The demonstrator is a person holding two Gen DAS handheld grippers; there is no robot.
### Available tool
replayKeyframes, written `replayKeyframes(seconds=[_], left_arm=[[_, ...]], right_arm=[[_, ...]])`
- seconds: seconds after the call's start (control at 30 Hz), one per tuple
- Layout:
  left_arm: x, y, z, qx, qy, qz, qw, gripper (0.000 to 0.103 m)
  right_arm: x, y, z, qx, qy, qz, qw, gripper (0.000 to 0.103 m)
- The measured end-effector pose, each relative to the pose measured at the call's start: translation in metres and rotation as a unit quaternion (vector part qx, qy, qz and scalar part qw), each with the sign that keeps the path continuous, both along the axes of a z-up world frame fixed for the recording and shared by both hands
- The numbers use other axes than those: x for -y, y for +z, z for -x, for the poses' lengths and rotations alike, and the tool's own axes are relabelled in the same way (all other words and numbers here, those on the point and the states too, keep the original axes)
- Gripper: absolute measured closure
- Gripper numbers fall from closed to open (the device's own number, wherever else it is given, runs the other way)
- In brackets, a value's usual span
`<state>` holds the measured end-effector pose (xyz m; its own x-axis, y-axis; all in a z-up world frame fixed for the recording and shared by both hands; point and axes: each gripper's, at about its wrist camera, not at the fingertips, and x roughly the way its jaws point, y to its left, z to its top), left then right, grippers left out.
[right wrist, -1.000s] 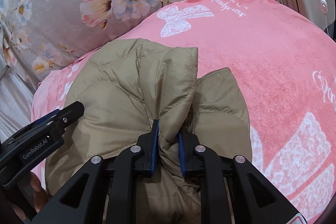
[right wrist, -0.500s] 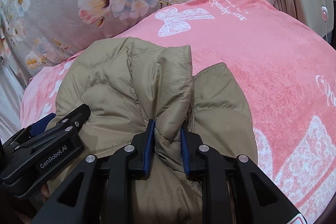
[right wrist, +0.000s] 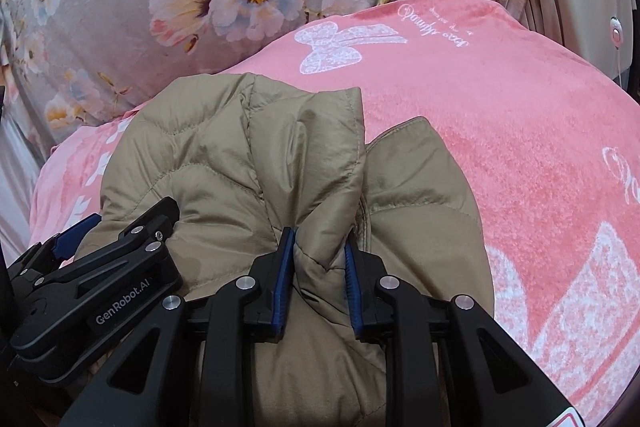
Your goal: Fold large clothes
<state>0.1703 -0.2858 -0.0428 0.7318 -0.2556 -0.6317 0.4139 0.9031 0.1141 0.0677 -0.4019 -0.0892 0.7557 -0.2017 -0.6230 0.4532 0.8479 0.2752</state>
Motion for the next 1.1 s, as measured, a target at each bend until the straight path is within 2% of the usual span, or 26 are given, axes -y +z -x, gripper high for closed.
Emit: replayKeyframes(seconds=[0.6, 0.73, 0.8, 0.83, 0.87, 1.0, 1.03, 1.07, 1.1], left_arm=[[0.008, -0.008, 0.003, 0.027, 0.015, -0.014, 0.9994, 0.015], [0.005, -0.006, 0.004, 0.018, 0.007, -0.001, 0.9998, 0.015], [-0.002, 0.0, 0.008, 0.004, -0.001, 0.005, 1.0, 0.012], [-0.008, 0.004, 0.013, 0.0, 0.001, 0.003, 1.0, 0.012], [-0.014, 0.009, 0.017, -0.002, 0.003, 0.005, 1.0, 0.011], [-0.047, 0.027, 0.047, -0.037, 0.002, 0.032, 0.9988, 0.01], [-0.052, 0.027, 0.053, -0.04, 0.004, 0.03, 0.9987, 0.01], [-0.055, 0.027, 0.056, -0.041, 0.005, 0.028, 0.9987, 0.01], [-0.057, 0.024, 0.061, -0.044, 0.005, 0.022, 0.9988, 0.01]], right_arm=[[0.0, -0.004, -0.001, 0.011, -0.002, 0.005, 1.0, 0.083], [0.006, -0.002, 0.0, 0.02, 0.009, -0.021, 1.0, 0.08], [0.009, 0.006, 0.006, 0.008, 0.006, -0.04, 0.999, 0.075], [0.009, 0.013, 0.013, 0.001, 0.0, -0.047, 0.999, 0.067], [0.006, 0.021, 0.026, 0.004, -0.015, -0.047, 0.999, 0.063], [-0.015, 0.043, 0.065, 0.021, -0.024, -0.014, 0.999, 0.063], [-0.022, 0.046, 0.072, 0.024, -0.019, -0.005, 1.0, 0.068], [-0.03, 0.047, 0.076, 0.026, -0.012, 0.003, 1.0, 0.08], [-0.036, 0.046, 0.079, 0.025, -0.007, 0.011, 1.0, 0.086]])
